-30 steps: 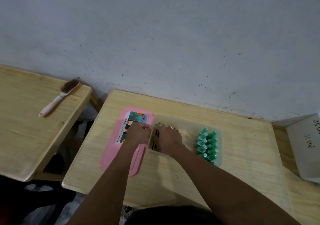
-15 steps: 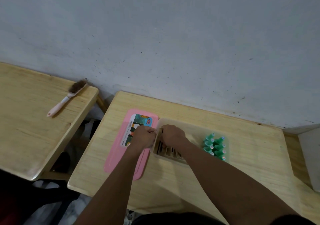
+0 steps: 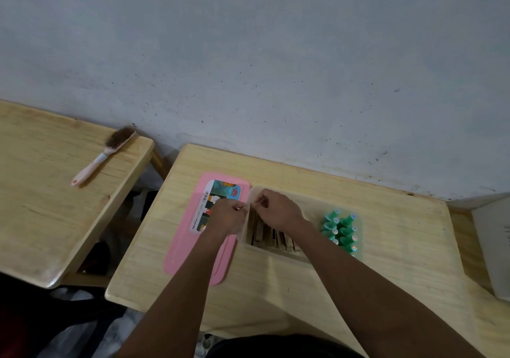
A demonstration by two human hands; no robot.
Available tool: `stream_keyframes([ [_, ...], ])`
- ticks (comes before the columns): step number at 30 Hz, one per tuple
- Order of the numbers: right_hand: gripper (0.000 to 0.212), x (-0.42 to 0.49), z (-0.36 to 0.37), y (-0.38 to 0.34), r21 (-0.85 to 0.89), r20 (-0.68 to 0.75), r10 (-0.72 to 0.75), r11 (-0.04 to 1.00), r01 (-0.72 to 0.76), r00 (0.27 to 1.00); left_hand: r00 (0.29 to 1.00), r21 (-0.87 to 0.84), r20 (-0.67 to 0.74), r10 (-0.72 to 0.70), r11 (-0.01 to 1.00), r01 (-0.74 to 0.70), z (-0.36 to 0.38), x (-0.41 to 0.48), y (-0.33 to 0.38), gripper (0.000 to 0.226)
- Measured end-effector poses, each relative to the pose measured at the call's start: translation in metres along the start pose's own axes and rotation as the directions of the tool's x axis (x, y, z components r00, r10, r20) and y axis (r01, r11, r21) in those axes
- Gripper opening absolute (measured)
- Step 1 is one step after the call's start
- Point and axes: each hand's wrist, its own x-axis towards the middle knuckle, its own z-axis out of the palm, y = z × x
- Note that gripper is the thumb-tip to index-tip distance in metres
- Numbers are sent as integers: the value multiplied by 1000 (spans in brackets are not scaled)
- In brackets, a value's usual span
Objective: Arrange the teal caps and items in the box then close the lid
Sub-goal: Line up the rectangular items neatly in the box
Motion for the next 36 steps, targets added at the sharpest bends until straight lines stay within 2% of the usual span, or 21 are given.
stream_keyframes([
  [6, 7, -2, 7, 4, 292, 20, -8, 956, 2, 1000, 1000, -34, -15, 13, 999, -13, -2, -4, 1, 26],
  [11, 12, -7, 6, 8, 498, -45, 92, 865, -58, 995, 1000, -34, -8, 8, 999, -8, -2, -7, 3, 24],
  [14, 23, -7, 5, 11, 556, -48, 132, 827, -84, 990, 1000, -31, -11, 11, 999, -12, -2, -8, 4, 24],
  [19, 23, -10, 3, 15, 618, -38, 179, 777, -117, 983, 1000, -42, -9, 2, 999, -2, -2, -10, 6, 25],
  [22, 23, -11, 3, 15, 562, -73, 176, 820, -105, 982, 1000, -68, -2, -8, 998, 8, -2, -11, 5, 23],
  [26, 25, -11, 5, 8, 361, -125, 143, 928, -89, 982, 1000, -91, -1, -20, 996, 20, -3, -12, 6, 20],
  [28, 23, -10, 8, 2, 267, -127, 131, 959, -93, 983, 999, -96, -3, -39, 995, 39, -4, -13, 7, 10],
  [31, 24, -6, 11, -9, 118, -122, 125, 987, -111, 985, 999, -82, 6, -50, 995, 50, -4, -10, 6, 8],
  [34, 28, 0, 13, -14, 8, -116, 146, 989, -146, 983, 999, 27, 35, -10, 1000, 9, -4, -7, 3, 17],
  [36, 28, 3, 13, -16, -51, -105, 152, 986, -158, 983, 1000, -13, 8, 7, 1000, -7, -5, -11, 7, 19],
])
